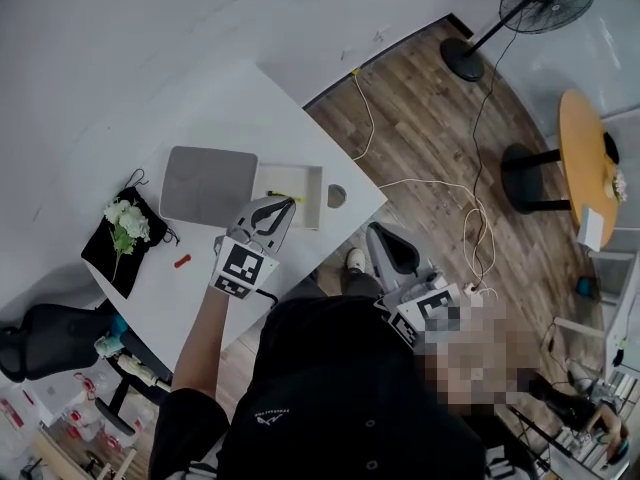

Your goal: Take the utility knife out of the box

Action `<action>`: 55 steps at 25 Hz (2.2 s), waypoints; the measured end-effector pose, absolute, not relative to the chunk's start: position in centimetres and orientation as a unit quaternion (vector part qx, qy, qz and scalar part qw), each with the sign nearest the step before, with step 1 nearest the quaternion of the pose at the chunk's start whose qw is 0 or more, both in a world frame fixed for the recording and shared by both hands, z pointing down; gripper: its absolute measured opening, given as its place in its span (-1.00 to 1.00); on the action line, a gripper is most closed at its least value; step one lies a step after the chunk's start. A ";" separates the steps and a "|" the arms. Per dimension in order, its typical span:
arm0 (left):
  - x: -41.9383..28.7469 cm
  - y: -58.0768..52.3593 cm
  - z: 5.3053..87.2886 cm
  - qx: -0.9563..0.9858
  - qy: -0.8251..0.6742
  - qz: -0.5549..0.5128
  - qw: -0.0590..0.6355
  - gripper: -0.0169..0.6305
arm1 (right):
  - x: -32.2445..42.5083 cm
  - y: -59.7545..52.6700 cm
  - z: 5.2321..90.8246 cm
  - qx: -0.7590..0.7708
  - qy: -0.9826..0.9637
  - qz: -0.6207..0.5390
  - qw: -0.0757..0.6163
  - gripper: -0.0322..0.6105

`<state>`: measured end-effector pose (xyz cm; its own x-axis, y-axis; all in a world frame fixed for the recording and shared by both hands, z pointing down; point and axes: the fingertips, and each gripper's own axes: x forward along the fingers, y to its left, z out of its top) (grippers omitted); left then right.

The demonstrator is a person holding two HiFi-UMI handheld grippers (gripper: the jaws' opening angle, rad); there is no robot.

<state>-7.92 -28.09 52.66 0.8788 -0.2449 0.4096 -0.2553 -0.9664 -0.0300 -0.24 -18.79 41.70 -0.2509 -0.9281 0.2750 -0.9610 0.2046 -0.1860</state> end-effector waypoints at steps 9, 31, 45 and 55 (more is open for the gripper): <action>-7.5 -28.8 59.3 0.945 -0.060 0.321 -0.026 -0.93 | -0.4 -18.7 42.4 0.609 -0.773 0.165 0.063 -0.89; -7.7 -29.4 70.0 0.860 0.071 0.484 -0.148 -0.93 | -0.4 -18.4 43.7 0.613 -0.766 0.174 0.082 -0.89; -6.4 -29.1 74.2 0.804 0.157 0.541 -0.191 -0.92 | 0.0 -18.2 44.4 0.622 -0.756 0.185 0.092 -0.89; -5.6 -28.3 75.5 0.791 0.193 0.553 -0.176 -0.67 | 0.7 -17.9 45.3 0.635 -0.741 0.199 0.089 -0.89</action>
